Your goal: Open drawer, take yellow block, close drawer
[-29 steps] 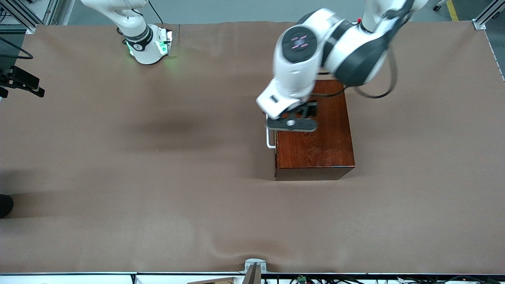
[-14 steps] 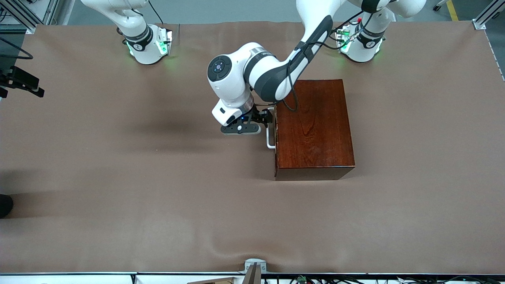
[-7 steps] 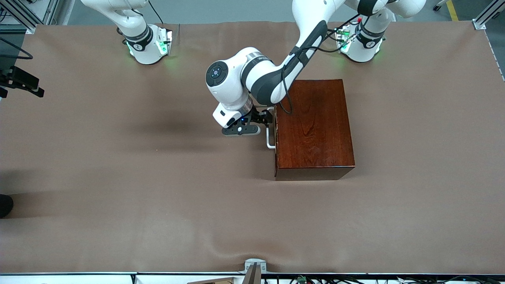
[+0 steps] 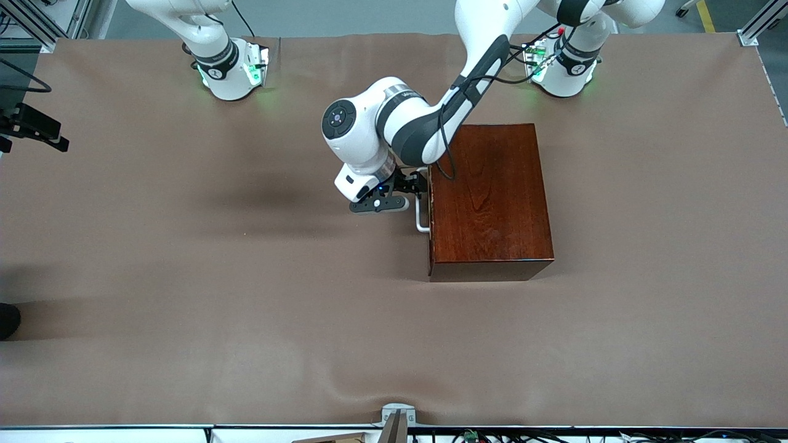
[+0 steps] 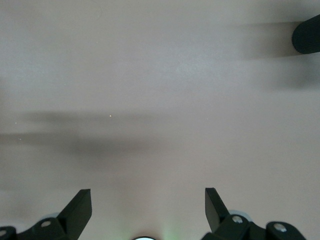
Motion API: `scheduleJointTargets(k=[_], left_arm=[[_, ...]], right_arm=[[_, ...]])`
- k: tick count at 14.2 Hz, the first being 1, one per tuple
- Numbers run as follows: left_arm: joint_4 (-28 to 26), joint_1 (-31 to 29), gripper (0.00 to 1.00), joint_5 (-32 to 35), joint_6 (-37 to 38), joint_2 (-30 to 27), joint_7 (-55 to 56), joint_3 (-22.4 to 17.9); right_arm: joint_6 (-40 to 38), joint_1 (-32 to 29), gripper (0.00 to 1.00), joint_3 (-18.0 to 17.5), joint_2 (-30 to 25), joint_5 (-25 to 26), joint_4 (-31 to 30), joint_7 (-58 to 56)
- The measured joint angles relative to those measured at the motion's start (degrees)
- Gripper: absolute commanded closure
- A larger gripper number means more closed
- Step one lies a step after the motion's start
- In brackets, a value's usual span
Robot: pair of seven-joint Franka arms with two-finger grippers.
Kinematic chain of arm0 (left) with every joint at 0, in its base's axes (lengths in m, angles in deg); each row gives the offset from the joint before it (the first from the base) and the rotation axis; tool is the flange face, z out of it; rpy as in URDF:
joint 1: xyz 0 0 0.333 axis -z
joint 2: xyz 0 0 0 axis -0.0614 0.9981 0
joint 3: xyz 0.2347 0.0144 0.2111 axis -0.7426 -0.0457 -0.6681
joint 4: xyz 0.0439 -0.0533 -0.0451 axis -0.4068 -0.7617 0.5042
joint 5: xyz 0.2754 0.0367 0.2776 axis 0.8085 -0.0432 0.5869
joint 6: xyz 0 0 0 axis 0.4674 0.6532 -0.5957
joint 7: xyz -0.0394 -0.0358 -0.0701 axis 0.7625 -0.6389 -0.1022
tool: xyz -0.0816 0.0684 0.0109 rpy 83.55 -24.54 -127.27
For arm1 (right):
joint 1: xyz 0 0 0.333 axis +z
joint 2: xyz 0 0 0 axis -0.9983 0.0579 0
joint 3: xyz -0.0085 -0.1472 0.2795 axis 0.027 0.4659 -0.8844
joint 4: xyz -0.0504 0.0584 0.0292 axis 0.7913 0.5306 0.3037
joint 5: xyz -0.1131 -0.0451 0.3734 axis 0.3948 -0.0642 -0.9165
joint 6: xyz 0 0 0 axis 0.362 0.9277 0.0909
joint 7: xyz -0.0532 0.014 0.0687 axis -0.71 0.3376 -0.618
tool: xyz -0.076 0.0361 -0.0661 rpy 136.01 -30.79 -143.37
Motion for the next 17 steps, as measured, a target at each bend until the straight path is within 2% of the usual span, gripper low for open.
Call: scheduleJointTargets(k=[17], left_arm=[[0.0, 0.1, 0.00, 0.0, -1.5, 1.6, 6.7, 0.0]], right_arm=[[0.0, -1.2, 0.00, -0.3, 0.0, 0.0, 0.0, 0.0]])
